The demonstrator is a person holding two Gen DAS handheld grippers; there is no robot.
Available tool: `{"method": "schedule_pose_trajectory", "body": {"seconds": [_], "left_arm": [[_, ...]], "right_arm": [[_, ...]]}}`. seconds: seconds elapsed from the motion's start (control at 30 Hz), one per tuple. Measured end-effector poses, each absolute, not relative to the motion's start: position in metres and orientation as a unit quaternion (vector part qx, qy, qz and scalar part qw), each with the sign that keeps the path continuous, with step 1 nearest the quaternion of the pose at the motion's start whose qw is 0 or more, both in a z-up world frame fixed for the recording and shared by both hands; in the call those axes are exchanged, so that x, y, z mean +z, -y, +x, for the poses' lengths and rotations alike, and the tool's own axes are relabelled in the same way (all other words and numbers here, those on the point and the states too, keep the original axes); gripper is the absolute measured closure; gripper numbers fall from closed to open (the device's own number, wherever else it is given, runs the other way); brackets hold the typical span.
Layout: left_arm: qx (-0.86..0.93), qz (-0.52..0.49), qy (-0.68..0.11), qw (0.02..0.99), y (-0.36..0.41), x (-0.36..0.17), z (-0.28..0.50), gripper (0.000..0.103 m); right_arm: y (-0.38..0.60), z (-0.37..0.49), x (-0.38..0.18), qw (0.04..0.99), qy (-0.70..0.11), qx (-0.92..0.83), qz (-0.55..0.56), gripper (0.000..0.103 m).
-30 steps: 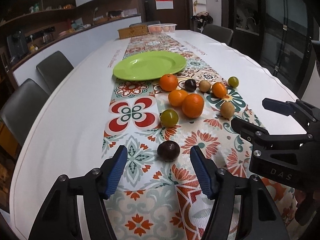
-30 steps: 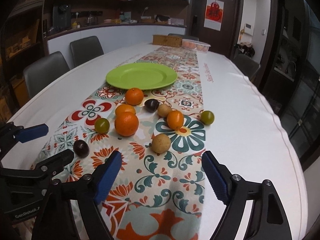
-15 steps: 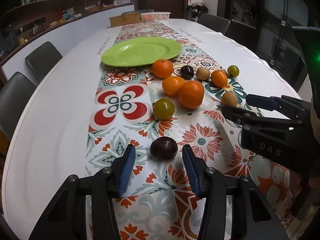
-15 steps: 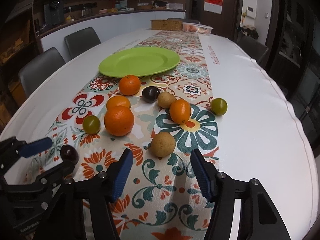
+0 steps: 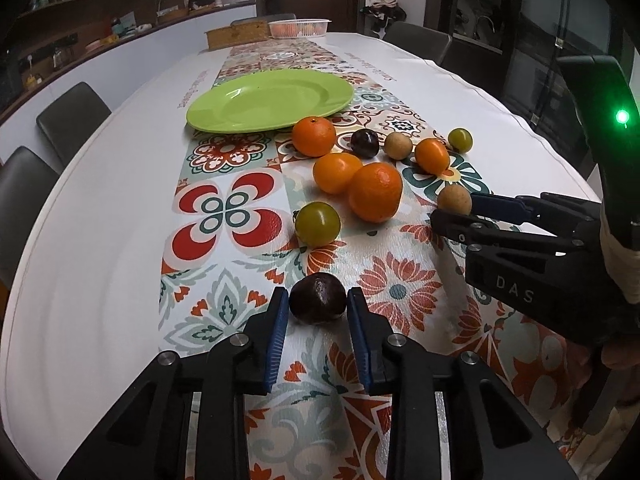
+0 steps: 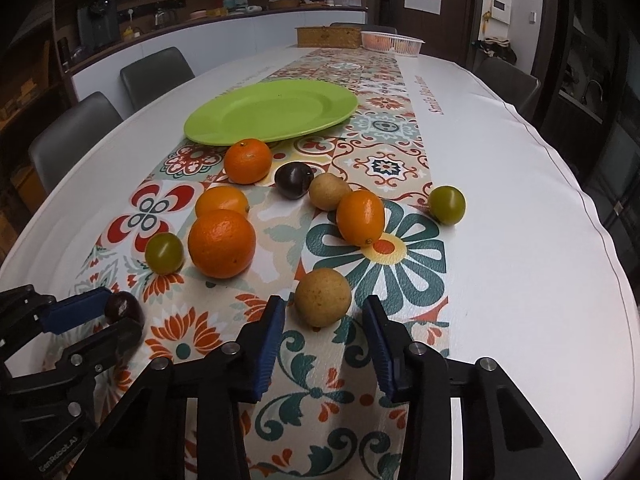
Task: Organize fruits
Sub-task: 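Grasp the dark purple plum with the left tool while the right tool grasps the brown kiwi, then carry the plum and kiwi with both tools over the green plate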
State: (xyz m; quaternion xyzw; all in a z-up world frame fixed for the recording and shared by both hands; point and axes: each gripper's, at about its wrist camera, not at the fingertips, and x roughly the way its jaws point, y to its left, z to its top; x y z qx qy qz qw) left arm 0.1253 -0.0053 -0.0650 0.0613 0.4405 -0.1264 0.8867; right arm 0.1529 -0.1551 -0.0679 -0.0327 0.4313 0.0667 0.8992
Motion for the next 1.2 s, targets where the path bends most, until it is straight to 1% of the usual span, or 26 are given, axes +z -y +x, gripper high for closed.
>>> {"method": "schedule_pose_trajectory", "body": {"seconds": [0.1,0.23,0.57,0.9,1.2], "left_arm": [[-0.128,0.057,-0.44,0.887,0.004,-0.065,0.126,0.073],[-0.129,0.063,-0.438,0.888,0.006,-0.064,0.129,0.073],[-0.129,0.058,-0.414,0.899,0.003,-0.048,0.128,0.073],[-0.133,0.047,-0.384,0.913,-0.011,-0.024,0.125,0.074],[-0.134,0.048,-0.354,0.924,-0.02,-0.005,0.138,0.074]], "right_arm": [[0.155,0.153,-0.068,0.9,-0.429,0.065,-0.033,0.064],[0.153,0.155,-0.067,0.901,-0.427,0.069,-0.036,0.073],[0.148,0.143,-0.058,0.902,-0.422,0.092,-0.029,0.074],[0.134,0.133,-0.03,0.91,-0.398,0.111,-0.032,0.074],[0.125,0.143,-0.01,0.917,-0.378,0.127,-0.03,0.074]]}}
